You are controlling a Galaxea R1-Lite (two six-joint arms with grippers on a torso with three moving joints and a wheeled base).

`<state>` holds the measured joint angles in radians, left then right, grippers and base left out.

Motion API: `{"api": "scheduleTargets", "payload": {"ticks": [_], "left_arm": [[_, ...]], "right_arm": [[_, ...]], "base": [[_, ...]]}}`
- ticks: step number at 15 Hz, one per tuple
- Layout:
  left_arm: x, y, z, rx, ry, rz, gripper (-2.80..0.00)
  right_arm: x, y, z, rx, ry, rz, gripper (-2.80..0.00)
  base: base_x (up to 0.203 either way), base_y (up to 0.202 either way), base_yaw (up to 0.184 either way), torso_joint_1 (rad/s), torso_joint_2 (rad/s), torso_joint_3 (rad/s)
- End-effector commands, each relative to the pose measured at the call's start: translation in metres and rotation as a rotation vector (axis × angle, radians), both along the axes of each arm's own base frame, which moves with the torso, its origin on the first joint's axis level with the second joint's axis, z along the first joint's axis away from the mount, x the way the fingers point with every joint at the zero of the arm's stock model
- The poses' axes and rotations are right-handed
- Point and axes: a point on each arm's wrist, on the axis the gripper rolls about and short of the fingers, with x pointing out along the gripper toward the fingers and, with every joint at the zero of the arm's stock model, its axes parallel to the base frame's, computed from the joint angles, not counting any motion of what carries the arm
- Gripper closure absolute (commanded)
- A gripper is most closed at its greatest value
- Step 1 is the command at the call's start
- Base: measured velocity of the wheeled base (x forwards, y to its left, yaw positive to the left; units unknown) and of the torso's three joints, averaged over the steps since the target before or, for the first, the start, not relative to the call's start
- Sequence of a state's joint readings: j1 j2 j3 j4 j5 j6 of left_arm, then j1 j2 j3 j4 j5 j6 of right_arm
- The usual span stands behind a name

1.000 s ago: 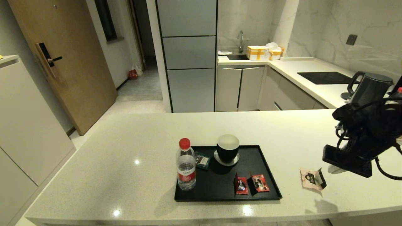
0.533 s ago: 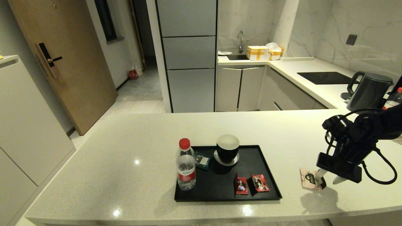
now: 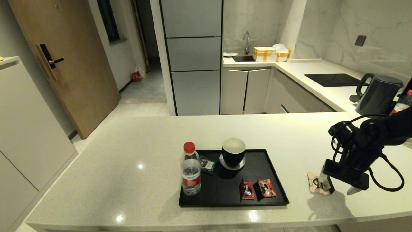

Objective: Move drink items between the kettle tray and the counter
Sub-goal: Return the tea bag to its original position

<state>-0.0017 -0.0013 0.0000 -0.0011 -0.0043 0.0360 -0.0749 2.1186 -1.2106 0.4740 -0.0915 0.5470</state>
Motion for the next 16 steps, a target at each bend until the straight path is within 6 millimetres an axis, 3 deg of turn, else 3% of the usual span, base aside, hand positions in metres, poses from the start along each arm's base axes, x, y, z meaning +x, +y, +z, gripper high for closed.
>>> {"api": "scheduleTargets", "payload": {"ticks": [1,5,6,7,13,16], "left_arm": [[0.000,0.000,0.000,-0.001,0.001,0.000,0.00],[0.000,0.000,0.000,0.000,0.001,0.001,0.00],[0.000,0.000,0.000,0.000,0.001,0.000,0.00],[0.000,0.000,0.000,0.001,0.001,0.000,0.00],[0.000,0.000,0.000,-0.001,0.001,0.000,0.00],[0.000,0.000,0.000,-0.001,0.001,0.001,0.00]], "right_arm": [[0.004,0.000,-0.005,-0.001,-0.014,-0.002,-2.80],[0.012,0.000,-0.019,-0.002,-0.040,-0.001,-2.80],[0.012,-0.001,-0.021,-0.001,-0.034,-0.001,-0.42],[0.012,-0.001,-0.021,-0.001,-0.034,-0.002,0.00],[0.008,0.000,-0.013,-0.007,-0.047,0.000,0.00],[0.003,0.002,0.009,-0.015,-0.102,0.008,0.00]], "base": [[0.000,0.000,0.000,0.000,0.00,0.000],[0.000,0.000,0.000,0.000,0.00,0.000],[0.000,0.000,0.000,0.000,0.00,0.000],[0.000,0.000,0.000,0.000,0.00,0.000],[0.000,0.000,0.000,0.000,0.00,0.000],[0.000,0.000,0.000,0.000,0.00,0.000]]}}
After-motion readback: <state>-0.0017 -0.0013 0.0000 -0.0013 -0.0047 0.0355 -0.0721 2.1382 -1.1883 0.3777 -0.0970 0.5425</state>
